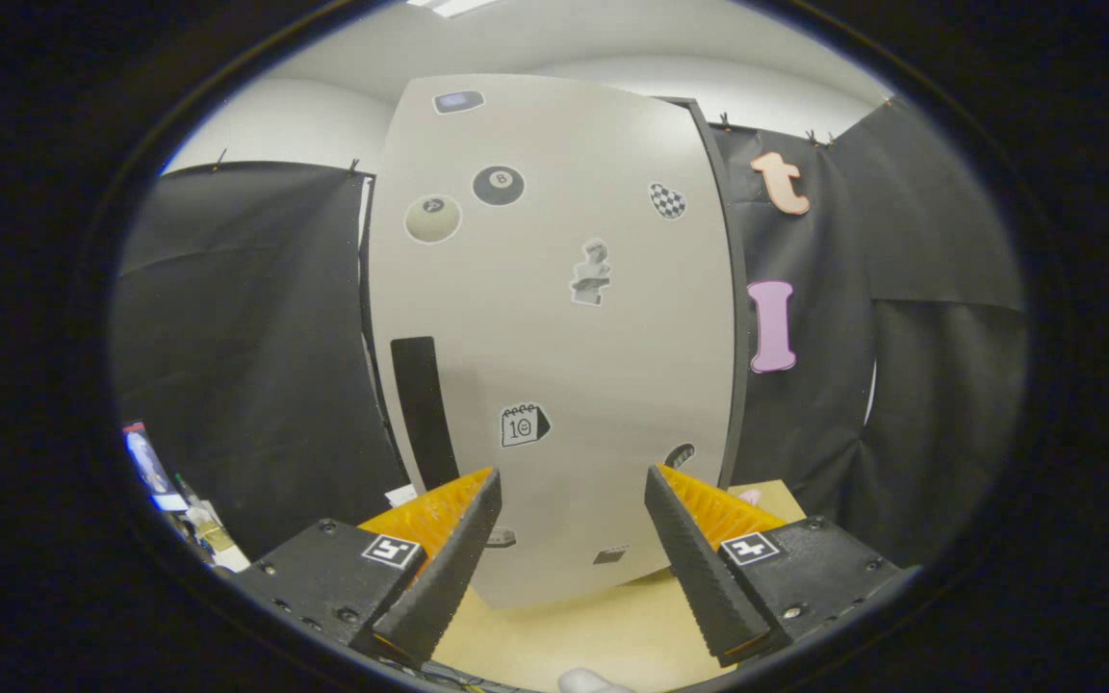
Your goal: Open the shoe cabinet door, grab the shoes and put them into the shoe cabinet, then close the shoe cabinet door.
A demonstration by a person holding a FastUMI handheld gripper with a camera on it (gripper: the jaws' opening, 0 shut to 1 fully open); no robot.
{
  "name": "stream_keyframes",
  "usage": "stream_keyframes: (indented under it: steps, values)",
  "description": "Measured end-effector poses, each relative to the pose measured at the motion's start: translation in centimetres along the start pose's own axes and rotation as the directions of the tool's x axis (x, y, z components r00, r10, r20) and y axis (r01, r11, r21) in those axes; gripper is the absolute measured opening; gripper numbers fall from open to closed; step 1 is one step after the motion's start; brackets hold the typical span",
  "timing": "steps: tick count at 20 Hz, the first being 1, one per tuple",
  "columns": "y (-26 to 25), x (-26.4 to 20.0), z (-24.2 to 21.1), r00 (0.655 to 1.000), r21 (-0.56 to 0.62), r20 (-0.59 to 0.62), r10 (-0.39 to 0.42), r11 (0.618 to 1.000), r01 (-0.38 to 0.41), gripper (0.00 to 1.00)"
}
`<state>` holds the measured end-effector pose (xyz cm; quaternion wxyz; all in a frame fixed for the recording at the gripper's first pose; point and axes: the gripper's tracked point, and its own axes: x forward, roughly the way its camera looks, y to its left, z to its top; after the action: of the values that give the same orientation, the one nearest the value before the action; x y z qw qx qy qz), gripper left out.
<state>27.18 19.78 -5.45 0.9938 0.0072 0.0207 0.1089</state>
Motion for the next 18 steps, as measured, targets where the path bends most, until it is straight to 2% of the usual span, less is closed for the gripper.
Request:
stream_keyframes:
  steps: [7, 18]
  values:
    - [1.1, -2.1, 1.5, 1.0, -0.008, 0.001, -0.023, 1.0, 0.023, 0.99]
    - [0.9, -12.3, 7.4, 0.972, -0.049, 0.094, -0.213, 0.975, 0.218, 0.99]
